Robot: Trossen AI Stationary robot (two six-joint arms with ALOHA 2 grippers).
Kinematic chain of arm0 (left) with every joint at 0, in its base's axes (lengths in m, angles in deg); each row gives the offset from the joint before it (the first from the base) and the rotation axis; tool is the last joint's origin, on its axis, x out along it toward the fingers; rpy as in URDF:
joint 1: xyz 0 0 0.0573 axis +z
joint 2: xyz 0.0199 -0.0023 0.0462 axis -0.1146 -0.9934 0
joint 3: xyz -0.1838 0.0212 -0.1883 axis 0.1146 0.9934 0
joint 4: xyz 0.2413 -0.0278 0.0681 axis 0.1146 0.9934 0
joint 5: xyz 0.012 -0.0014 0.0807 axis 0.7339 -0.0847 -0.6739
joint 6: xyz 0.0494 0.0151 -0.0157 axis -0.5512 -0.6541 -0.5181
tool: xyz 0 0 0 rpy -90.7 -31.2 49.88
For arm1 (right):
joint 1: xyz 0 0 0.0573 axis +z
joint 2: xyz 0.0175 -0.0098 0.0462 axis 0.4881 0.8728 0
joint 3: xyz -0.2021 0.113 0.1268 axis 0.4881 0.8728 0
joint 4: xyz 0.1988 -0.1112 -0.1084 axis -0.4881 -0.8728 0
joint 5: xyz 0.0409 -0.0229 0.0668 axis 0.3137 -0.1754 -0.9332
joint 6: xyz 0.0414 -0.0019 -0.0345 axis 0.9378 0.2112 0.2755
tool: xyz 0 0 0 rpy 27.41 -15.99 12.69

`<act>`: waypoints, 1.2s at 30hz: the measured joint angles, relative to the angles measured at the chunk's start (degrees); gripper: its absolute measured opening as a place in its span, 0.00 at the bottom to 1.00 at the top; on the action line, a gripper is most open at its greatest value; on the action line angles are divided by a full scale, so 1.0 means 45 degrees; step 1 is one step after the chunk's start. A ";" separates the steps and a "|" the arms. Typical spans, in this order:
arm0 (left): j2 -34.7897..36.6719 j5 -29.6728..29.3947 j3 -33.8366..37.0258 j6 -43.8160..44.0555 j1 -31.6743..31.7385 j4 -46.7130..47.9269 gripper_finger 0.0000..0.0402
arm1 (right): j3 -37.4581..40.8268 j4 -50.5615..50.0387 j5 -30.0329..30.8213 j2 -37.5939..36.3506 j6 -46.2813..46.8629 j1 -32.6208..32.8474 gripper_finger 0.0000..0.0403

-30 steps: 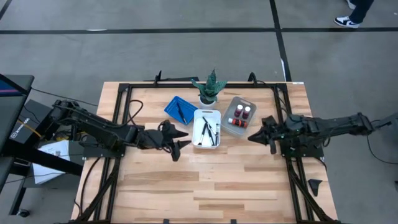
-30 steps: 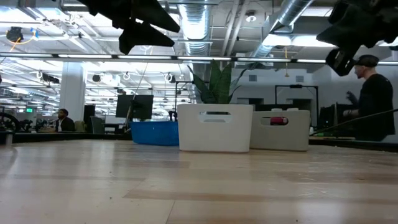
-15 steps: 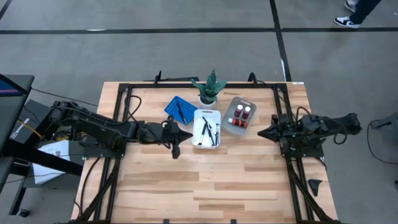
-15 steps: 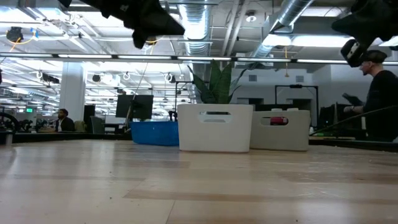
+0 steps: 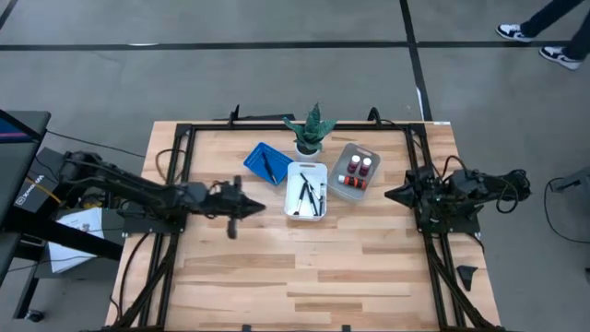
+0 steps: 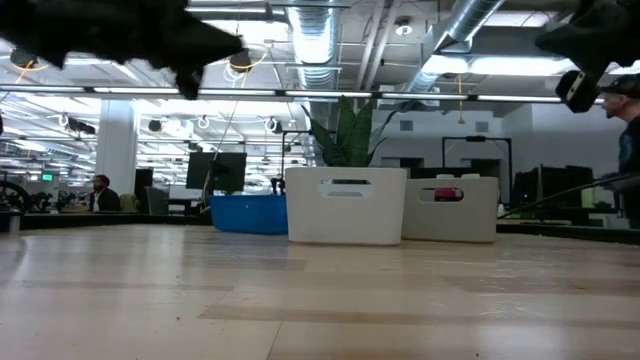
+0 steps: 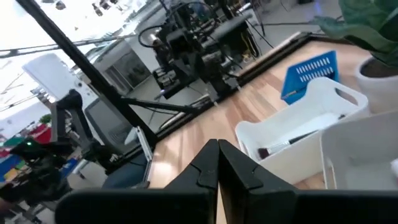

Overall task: Pick & Place Paint Supplies
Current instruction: Return to Home Position

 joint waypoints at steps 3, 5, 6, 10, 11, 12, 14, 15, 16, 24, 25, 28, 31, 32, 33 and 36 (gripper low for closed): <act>0.1835 -0.0082 0.1177 -0.0052 0.0026 -0.0029 0.00 | 0.0029 0.0072 0.0113 0.0004 0.0262 0.0000 0.00; 0.3106 -0.0085 0.1836 -0.0141 0.0026 0.0228 0.00 | 0.0014 0.0282 0.0139 0.0004 0.0452 0.0000 0.00; 0.3649 -0.0082 0.2039 -0.0142 0.0026 0.0540 0.00 | 0.0013 0.0262 0.0177 0.0004 0.0534 0.0000 0.00; 0.5604 0.0135 0.2644 -0.0431 0.0038 0.2585 0.00 | 0.0020 0.0311 0.0676 -0.0001 0.0916 0.0000 0.00; 0.5969 0.0193 0.2737 -0.0523 0.0085 0.2937 0.00 | 0.0020 0.0409 0.0780 -0.0001 0.1041 0.0000 0.00; 0.6327 0.0367 0.2895 -0.0665 0.0170 0.3045 0.00 | 0.0020 0.0520 0.0949 -0.0001 0.1131 0.0000 0.00; 0.6900 0.0831 0.3117 -0.0991 0.0517 0.3087 0.00 | 0.0020 0.0845 0.1215 -0.0001 0.1151 0.0000 0.00; 0.7154 0.1059 0.3208 -0.1143 0.0775 0.3076 0.00 | 0.0020 0.1037 0.1324 -0.0001 0.1151 0.0000 0.00; 0.7335 0.1319 0.3272 -0.1296 0.1091 0.3071 0.00 | 0.0020 0.1225 0.1382 -0.0004 0.1138 0.0000 0.00; 0.7801 0.3597 0.3415 -0.1170 0.2858 0.3117 0.00 | 0.0020 0.1933 0.1735 -0.0007 0.1105 0.0000 0.00; 0.7849 0.3581 0.3415 -0.1139 0.2763 0.3088 0.00 | 0.0020 0.1934 0.1735 -0.0006 0.1164 0.0000 0.00; 0.8136 0.2938 0.3415 -0.1136 0.2151 0.3093 0.00 | 0.0020 0.1974 0.1735 -0.0011 0.1249 0.0000 0.00; 0.8397 0.1889 0.3415 -0.1593 0.1276 0.3215 0.00 | 0.0020 0.1984 0.1735 -0.0009 0.1249 0.0000 0.00; 0.8515 0.1577 0.3415 -0.1802 0.1013 0.3432 0.00 | 0.0020 0.1982 0.1736 -0.0007 0.1249 0.0000 0.00; 0.8654 0.1370 0.3415 -0.1985 0.0819 0.3701 0.00 | 0.0020 0.1977 0.1735 -0.0011 0.1249 0.0000 0.00; 0.9278 0.1351 0.3415 -0.2042 0.0514 0.4484 0.00 | 0.0020 0.1970 0.1730 -0.0011 0.1249 0.0000 0.00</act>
